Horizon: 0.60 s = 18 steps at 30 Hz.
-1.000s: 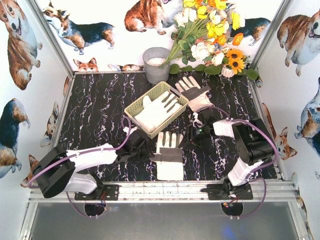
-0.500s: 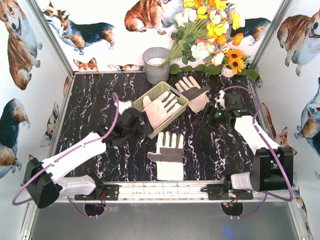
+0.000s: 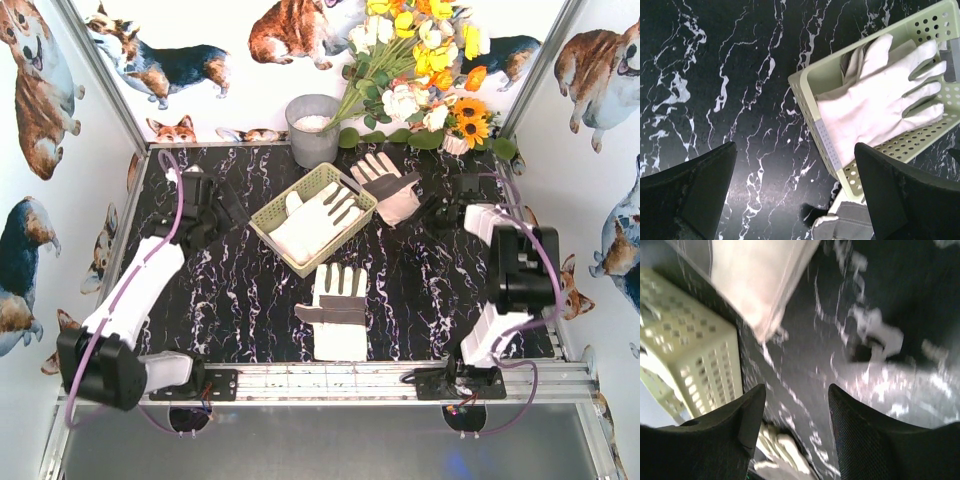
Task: Put the gloves into the storage basket
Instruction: Move the glove to the center of the board.
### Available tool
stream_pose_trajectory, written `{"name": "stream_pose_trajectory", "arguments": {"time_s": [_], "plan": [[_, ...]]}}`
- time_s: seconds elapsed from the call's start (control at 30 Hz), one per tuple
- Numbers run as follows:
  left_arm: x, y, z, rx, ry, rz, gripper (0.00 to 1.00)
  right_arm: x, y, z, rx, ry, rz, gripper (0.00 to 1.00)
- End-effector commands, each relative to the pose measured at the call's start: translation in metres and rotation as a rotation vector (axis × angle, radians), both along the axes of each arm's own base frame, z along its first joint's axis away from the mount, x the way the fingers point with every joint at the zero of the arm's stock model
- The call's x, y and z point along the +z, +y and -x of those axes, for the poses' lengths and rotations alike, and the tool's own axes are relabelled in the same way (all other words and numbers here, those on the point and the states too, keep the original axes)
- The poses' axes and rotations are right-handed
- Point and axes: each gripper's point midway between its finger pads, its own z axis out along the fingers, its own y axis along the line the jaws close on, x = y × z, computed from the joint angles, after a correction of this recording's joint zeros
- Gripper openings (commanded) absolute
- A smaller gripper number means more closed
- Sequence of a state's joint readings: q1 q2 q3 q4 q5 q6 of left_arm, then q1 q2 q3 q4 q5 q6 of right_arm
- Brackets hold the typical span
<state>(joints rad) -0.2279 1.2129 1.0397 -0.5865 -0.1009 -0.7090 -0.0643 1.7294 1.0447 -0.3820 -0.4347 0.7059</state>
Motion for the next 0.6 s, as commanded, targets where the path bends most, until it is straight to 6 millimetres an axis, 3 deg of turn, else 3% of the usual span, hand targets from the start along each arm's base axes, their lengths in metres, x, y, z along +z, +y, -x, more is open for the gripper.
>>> {"name": "stream_pose_trajectory", "arguments": {"time_s": [0.0, 0.23, 0.37, 0.57], "plan": [[0.005, -0.002, -0.03, -0.066, -0.025, 0.019, 0.96, 0.013, -0.016, -0.062, -0.092, -0.109, -0.006, 0.54], [0.004, -0.005, -0.078, -0.101, -0.015, 0.0, 0.96, -0.011, -0.017, -0.097, -0.145, -0.069, -0.048, 0.51], [0.007, -0.007, -0.097, -0.117, -0.013, 0.0, 0.96, -0.024, -0.016, -0.109, -0.166, -0.05, -0.075, 0.45], [0.007, -0.005, -0.105, -0.116, -0.008, 0.0, 0.96, -0.031, -0.017, -0.116, -0.176, -0.053, -0.075, 0.16]]}}
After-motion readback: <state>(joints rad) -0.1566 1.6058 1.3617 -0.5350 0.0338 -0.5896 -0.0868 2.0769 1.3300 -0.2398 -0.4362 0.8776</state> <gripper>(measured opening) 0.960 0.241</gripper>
